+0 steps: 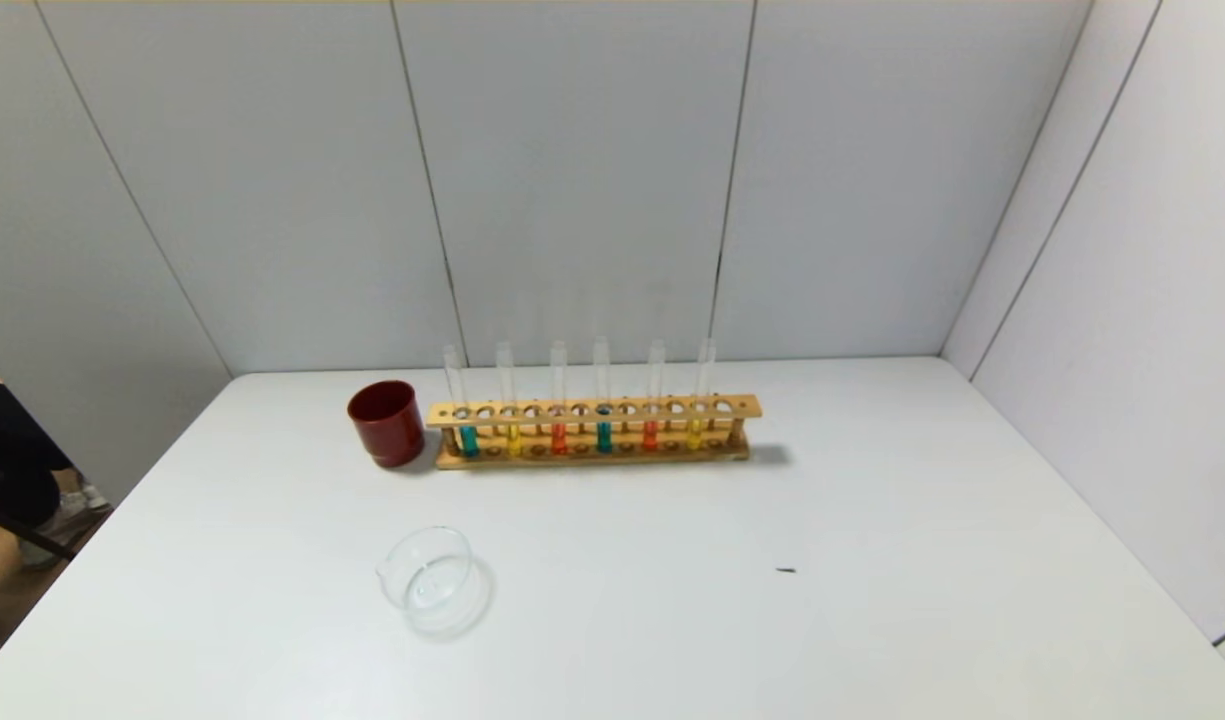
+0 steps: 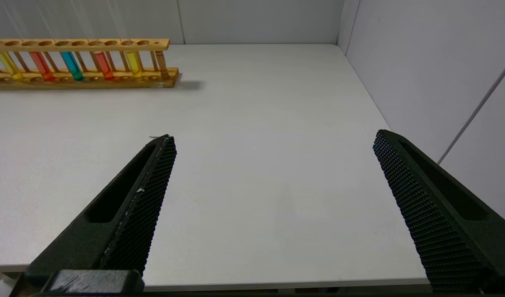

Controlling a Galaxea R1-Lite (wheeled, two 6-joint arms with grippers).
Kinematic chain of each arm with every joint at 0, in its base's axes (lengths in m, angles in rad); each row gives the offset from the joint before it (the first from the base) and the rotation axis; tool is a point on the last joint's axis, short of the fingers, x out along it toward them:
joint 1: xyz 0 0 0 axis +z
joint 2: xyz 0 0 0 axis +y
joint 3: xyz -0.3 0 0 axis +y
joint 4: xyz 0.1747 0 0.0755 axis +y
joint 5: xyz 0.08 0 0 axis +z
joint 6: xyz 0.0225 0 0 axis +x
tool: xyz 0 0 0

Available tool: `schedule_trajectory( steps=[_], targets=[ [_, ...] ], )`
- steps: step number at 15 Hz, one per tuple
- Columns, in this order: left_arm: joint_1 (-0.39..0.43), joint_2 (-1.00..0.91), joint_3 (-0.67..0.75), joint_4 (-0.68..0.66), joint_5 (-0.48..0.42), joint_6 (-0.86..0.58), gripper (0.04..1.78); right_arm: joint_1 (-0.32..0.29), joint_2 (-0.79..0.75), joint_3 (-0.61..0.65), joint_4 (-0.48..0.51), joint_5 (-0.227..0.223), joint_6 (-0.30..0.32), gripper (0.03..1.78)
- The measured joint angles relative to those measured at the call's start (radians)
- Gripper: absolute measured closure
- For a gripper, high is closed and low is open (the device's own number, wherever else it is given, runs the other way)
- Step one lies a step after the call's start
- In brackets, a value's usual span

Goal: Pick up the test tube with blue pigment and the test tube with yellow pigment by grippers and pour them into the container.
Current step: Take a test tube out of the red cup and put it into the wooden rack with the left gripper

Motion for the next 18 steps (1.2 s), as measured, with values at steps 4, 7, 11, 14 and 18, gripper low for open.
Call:
schedule_trajectory(
  steps=[4, 7, 11, 14, 18],
  targets=[
    [0.000, 0.000, 0.000, 0.000, 0.000, 0.000, 0.07, 0.000, 0.000, 0.000, 0.000, 0.000, 0.000, 0.06],
    [0.000, 0.000, 0.000, 0.000, 0.000, 0.000, 0.07, 0.000, 0.000, 0.000, 0.000, 0.000, 0.000, 0.06],
    [0.000, 0.000, 0.000, -0.003, 0.001, 0.001, 0.07, 0.000, 0.000, 0.000, 0.000, 0.000, 0.000, 0.06],
    [0.000, 0.000, -0.004, -0.016, -0.005, 0.031, 0.07, 0.000, 0.000, 0.000, 0.000, 0.000, 0.000, 0.06],
    [-0.003, 0.007, -0.171, 0.071, -0.071, 0.067, 0.07, 0.000, 0.000, 0.000, 0.000, 0.000, 0.000, 0.06]
  ],
)
